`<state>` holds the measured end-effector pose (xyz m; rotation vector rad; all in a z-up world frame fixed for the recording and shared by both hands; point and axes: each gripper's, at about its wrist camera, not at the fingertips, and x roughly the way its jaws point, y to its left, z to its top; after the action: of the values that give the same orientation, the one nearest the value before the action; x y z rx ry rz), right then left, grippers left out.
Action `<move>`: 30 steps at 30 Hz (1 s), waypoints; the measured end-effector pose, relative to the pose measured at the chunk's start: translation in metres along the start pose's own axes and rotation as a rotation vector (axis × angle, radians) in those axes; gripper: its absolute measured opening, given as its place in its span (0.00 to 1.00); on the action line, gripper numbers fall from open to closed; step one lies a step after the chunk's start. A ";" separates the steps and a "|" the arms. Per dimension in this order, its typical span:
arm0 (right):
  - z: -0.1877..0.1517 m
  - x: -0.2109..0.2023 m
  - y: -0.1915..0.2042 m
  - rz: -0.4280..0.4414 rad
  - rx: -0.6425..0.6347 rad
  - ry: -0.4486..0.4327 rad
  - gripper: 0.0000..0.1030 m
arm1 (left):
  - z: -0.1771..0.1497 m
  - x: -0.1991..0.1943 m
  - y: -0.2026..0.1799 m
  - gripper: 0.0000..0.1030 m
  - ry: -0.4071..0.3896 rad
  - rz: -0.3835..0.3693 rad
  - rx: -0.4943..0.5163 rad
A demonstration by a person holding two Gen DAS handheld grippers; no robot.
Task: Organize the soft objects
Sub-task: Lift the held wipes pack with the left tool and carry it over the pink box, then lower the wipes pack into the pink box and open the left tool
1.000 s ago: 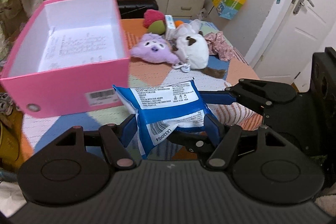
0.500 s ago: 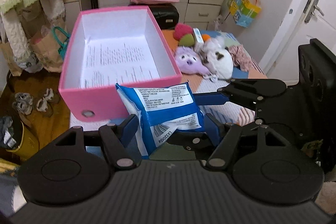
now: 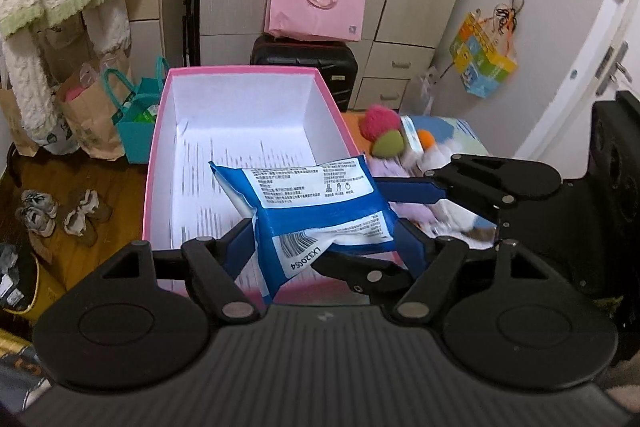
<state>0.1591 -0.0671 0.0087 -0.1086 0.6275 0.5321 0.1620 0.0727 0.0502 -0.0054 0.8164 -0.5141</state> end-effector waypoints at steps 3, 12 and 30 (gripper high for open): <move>0.010 0.018 -0.011 -0.036 -0.012 -0.005 0.71 | 0.014 0.021 0.011 0.71 -0.005 -0.007 -0.012; 0.024 0.082 -0.042 -0.061 0.024 0.065 0.71 | 0.041 0.085 0.048 0.71 0.032 0.003 -0.079; 0.027 0.123 -0.051 -0.087 -0.056 0.187 0.71 | 0.049 0.126 0.076 0.73 0.121 0.004 -0.160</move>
<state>0.2829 -0.0498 -0.0451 -0.2392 0.7866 0.4587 0.3012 0.0741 -0.0186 -0.1212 0.9746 -0.4478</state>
